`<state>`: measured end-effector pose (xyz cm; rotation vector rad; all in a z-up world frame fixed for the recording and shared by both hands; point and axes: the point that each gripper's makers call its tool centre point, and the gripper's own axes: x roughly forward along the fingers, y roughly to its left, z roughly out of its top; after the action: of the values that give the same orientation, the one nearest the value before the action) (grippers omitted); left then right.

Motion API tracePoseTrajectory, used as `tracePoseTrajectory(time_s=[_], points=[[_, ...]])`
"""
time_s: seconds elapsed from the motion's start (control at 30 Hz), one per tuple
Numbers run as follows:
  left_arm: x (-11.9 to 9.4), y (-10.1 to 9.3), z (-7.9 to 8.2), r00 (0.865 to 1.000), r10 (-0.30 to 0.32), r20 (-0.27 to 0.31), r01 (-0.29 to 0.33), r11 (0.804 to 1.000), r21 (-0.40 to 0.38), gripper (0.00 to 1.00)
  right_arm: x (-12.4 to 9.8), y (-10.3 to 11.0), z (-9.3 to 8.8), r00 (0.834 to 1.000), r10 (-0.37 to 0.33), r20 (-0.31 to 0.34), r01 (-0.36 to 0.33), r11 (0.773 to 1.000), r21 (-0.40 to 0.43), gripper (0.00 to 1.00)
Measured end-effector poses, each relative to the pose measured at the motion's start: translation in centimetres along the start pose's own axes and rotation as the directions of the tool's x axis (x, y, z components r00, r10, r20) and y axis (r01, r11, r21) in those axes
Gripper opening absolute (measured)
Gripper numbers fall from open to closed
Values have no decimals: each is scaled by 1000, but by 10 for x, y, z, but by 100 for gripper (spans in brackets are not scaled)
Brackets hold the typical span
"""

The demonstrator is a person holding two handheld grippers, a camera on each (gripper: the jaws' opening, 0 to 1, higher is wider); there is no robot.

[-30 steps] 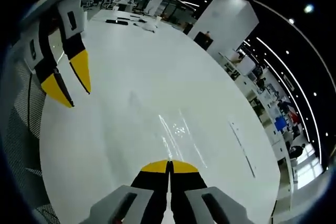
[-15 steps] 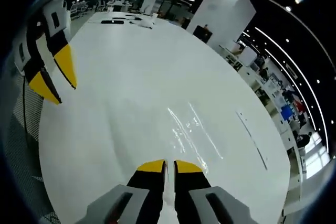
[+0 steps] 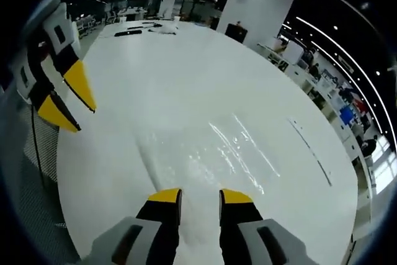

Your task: Open the resealable bag by pulling the two sides of the seal apart until the entire bag opening is separated and visibly accessible.

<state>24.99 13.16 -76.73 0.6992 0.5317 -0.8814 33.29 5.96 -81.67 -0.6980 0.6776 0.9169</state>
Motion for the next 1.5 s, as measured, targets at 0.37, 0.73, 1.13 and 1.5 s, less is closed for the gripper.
tracePoseTrajectory(time_s=[0.37,0.73,1.13,1.5], points=[[-2,0,-11,1000,7,-7,-7,1000,-29,16,-16,0,4,997,7,79,-15,995,95,57],[-1,1,-20,1000,-2,0,2,994,-111,45,-38,3,-5,990,-26,142,-5,977,214,75],[-5,2,-27,1000,-9,7,10,966,-259,72,-54,12,-13,979,-30,202,-36,949,314,87],[-9,-6,-36,1000,-26,13,29,929,-370,88,-69,20,-14,967,-25,254,-82,912,401,100]])
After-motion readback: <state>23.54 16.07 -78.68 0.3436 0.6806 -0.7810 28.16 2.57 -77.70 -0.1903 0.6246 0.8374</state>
